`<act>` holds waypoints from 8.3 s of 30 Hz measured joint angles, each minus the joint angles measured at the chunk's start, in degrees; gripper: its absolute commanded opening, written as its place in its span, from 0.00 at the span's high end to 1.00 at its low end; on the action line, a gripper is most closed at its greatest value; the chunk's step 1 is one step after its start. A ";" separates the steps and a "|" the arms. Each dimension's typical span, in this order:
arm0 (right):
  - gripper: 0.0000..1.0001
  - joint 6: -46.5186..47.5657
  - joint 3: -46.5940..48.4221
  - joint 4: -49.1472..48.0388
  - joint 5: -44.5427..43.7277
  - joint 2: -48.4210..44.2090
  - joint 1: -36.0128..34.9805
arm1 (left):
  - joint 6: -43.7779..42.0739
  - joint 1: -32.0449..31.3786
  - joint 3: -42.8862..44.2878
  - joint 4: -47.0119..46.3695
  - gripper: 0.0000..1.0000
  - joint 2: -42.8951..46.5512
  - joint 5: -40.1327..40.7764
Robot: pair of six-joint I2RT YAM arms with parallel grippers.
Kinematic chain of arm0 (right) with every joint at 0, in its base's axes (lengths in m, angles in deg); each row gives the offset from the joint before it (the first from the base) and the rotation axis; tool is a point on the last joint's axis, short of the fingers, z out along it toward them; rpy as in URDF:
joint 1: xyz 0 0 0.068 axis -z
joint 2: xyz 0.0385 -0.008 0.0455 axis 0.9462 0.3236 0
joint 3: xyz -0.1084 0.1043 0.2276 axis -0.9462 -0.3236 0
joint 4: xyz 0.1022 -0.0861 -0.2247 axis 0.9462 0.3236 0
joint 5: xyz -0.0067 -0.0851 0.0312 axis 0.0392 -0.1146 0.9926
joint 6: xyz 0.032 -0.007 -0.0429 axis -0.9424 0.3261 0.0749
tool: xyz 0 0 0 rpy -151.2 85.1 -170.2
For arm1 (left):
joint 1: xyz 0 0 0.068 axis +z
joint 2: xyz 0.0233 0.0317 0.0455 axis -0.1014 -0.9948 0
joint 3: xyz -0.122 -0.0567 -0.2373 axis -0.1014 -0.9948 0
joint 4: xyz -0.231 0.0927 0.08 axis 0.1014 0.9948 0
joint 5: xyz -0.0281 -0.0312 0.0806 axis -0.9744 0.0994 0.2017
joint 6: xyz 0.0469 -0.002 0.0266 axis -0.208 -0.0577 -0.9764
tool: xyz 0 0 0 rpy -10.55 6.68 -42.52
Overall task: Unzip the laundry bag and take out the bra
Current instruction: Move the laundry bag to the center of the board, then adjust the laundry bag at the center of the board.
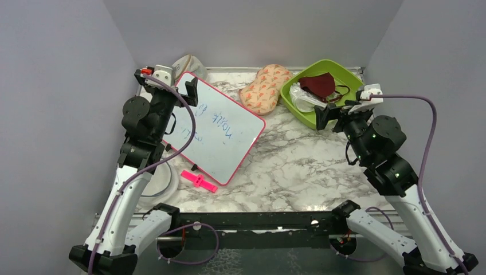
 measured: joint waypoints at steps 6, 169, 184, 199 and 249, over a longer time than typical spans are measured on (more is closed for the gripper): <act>0.00 -3.45 -4.55 -4.31 0.31 3.23 4.70 | 3.65 2.58 -1.33 -0.87 0.01 -2.08 -1.77; 0.00 -30.88 -12.79 3.45 29.88 32.87 2.43 | 6.34 -16.26 -17.64 -13.86 0.02 -3.85 4.74; 0.03 -31.52 -16.59 4.02 5.95 33.57 11.69 | 6.36 -16.70 -17.64 -13.81 0.02 -3.96 4.61; 0.00 -9.05 -5.60 -5.64 27.91 52.06 -0.26 | 6.84 -18.03 -17.62 -13.79 0.02 -7.23 1.60; 0.03 -17.99 -16.85 -2.51 45.40 29.14 12.55 | -5.09 -33.90 -22.14 -18.12 0.03 -15.52 -13.31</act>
